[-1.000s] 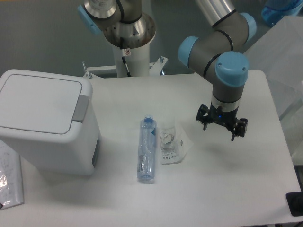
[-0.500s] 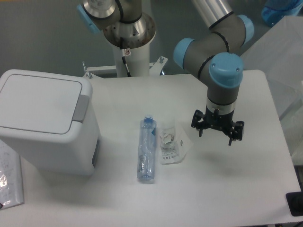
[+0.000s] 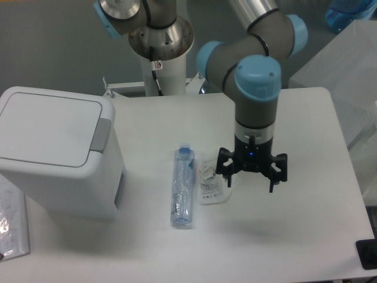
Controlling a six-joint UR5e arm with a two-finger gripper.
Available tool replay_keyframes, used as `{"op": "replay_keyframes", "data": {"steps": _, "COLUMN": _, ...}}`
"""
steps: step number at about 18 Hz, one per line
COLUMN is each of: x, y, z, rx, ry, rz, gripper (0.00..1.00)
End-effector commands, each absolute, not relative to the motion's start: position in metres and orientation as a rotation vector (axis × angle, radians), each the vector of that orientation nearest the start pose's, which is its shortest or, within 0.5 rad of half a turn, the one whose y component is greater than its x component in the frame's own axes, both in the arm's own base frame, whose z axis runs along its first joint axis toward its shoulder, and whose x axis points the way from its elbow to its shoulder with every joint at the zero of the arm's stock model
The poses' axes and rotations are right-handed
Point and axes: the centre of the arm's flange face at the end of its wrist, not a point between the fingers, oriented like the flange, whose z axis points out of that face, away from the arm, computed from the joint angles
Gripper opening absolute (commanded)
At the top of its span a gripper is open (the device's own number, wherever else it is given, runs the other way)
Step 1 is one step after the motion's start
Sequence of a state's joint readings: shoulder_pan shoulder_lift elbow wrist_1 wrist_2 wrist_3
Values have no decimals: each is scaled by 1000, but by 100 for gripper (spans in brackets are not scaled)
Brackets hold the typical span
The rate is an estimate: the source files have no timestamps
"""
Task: Open the trash can
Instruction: 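Move the open gripper over to the lid of the white trash bin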
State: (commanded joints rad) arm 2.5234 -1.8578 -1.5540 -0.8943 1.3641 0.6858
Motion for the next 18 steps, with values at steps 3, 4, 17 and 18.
{"op": "replay_keyframes", "data": {"steps": 3, "x": -406, "y": 490, "z": 447, "rx": -2583, "ry": -315, "rz": 140, "gripper": 100}}
{"op": "replay_keyframes", "data": {"steps": 4, "x": -400, "y": 490, "z": 456, "rx": -2552, "ry": -301, "rz": 114, "gripper": 100}}
{"op": "replay_keyframes", "data": {"steps": 17, "x": -255, "y": 491, "z": 479, "rx": -2395, "ry": -341, "rz": -277, "gripper": 100}}
{"op": "replay_keyframes", "data": {"steps": 18, "x": -252, "y": 490, "z": 481, "rx": -2395, "ry": -339, "rz": -282, "gripper": 100}}
